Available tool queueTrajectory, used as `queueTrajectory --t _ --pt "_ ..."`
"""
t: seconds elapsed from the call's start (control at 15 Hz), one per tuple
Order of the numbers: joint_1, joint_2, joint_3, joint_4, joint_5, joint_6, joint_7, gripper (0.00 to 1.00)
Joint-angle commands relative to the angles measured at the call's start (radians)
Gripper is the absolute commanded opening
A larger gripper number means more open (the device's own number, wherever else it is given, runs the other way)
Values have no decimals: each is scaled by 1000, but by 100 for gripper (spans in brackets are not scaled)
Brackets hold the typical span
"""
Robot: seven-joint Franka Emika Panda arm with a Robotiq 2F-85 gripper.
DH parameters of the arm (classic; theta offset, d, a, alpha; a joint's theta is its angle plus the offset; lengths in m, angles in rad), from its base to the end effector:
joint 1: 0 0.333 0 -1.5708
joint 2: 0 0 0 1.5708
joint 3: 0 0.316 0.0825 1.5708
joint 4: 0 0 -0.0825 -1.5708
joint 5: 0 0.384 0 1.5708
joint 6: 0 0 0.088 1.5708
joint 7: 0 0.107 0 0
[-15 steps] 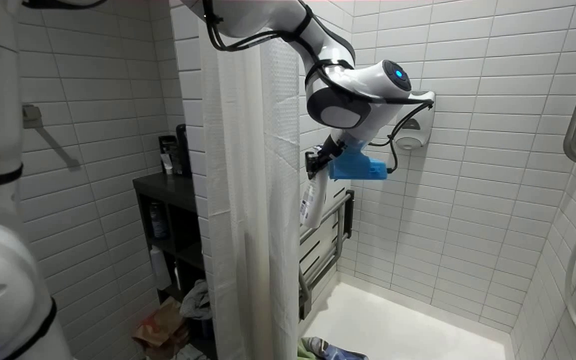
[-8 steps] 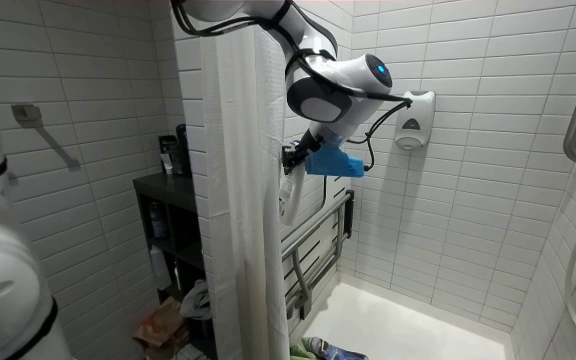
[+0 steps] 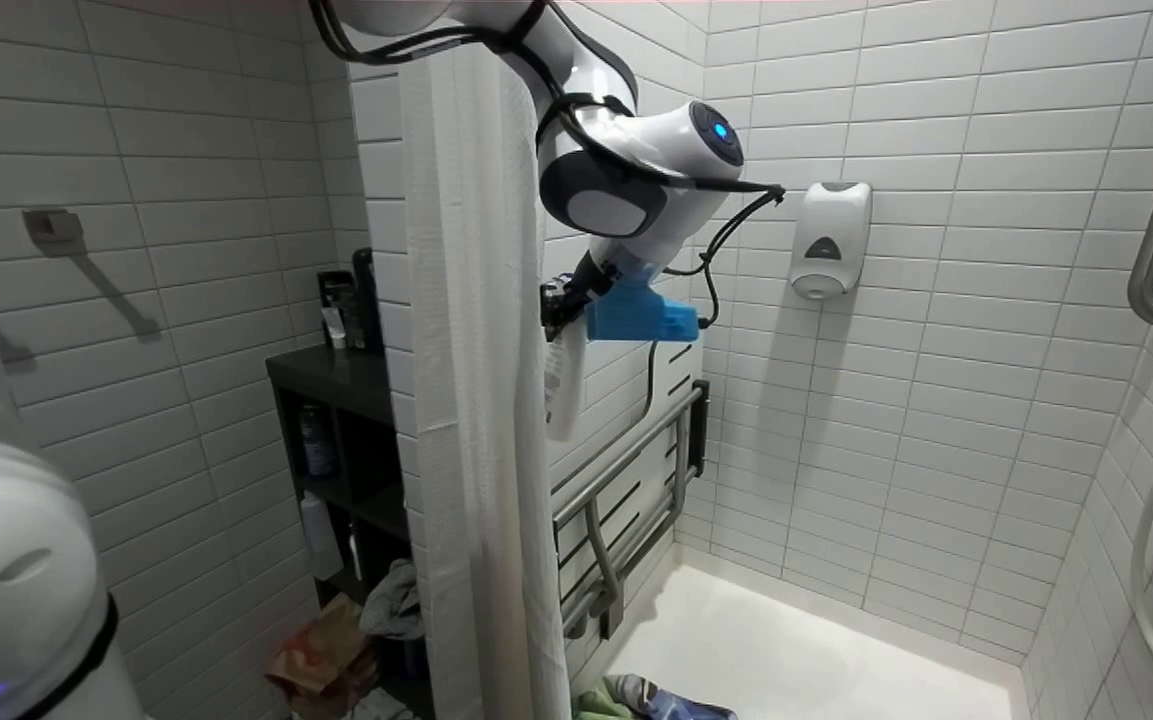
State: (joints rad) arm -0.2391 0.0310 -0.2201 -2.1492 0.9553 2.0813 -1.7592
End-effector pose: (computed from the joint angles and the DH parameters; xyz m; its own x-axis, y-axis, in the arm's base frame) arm 0.5056 -0.2036 0.3966 0.5504 0.4493 0.7037 0.7246 -0.6757 -0.1353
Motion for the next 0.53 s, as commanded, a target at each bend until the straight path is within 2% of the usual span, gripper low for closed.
queueTrajectory --t 0.0,0.47 --pt "19 14 15 4 -12 13 7 16" --pt "34 75 38 14 -12 20 -7 16"
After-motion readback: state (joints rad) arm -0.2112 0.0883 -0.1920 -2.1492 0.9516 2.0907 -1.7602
